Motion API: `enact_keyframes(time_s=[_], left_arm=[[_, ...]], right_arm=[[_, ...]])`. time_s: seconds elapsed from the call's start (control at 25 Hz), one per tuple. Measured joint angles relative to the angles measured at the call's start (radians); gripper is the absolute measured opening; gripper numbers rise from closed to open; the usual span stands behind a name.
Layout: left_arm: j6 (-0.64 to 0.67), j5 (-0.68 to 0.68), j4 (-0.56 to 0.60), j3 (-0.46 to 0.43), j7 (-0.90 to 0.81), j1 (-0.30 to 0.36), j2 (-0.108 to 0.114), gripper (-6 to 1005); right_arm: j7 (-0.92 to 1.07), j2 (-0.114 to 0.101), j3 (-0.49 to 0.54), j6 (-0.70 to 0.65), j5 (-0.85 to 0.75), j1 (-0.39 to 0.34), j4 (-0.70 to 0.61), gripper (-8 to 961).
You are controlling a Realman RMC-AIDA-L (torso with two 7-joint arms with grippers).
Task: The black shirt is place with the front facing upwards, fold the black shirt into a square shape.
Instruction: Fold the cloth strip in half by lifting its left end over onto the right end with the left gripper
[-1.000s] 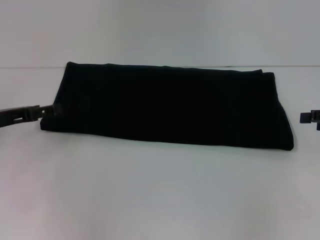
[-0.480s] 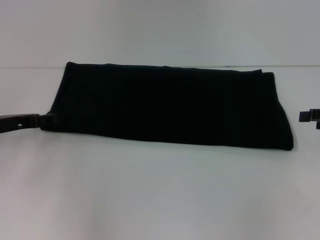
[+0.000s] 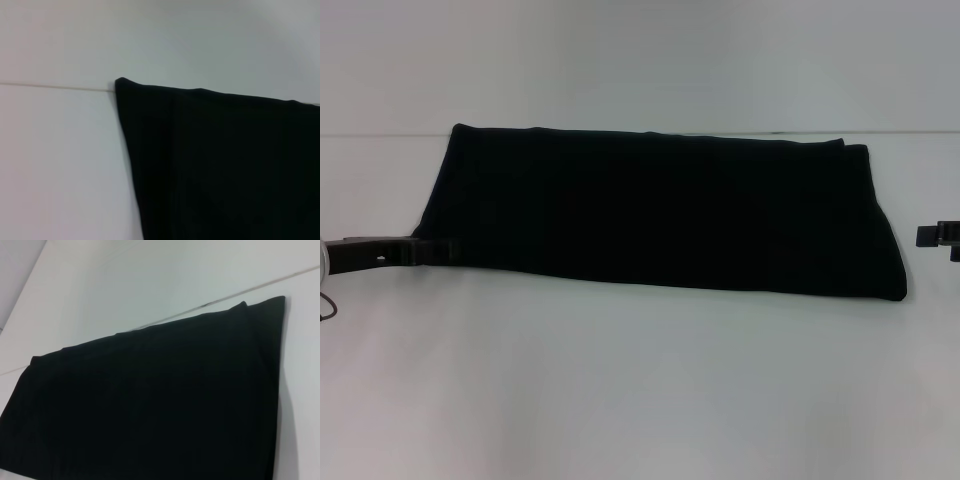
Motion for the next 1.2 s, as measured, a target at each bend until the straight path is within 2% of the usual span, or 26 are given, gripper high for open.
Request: enact_keyframes(time_s=[0.6, 0.68, 1.16, 1.2], left_arm=[[-0.018, 0.001, 0.003, 0.0, -0.024, 0.002, 0.0, 693], [-0.019, 0.003, 0.004, 0.0, -0.025, 0.002, 0.0, 434], [-0.016, 0.026, 0.031, 0.001, -0.047, 0.005, -0.004, 3], [-0.009, 0.026, 0.039, 0.0, -0.047, 0.006, -0.005, 5]], right_arm=[[-0.004, 0.002, -0.001, 0.0, 0.0, -0.01, 0.0, 825], [-0.005, 0.003, 0.0, 0.0, 0.0, -0.012, 0.0, 825], [-0.009, 0.005, -0.006, 0.002, -0.005, -0.014, 0.0, 824], [-0.009, 0.006, -0.008, 0.006, -0.009, -0.012, 0.001, 824]])
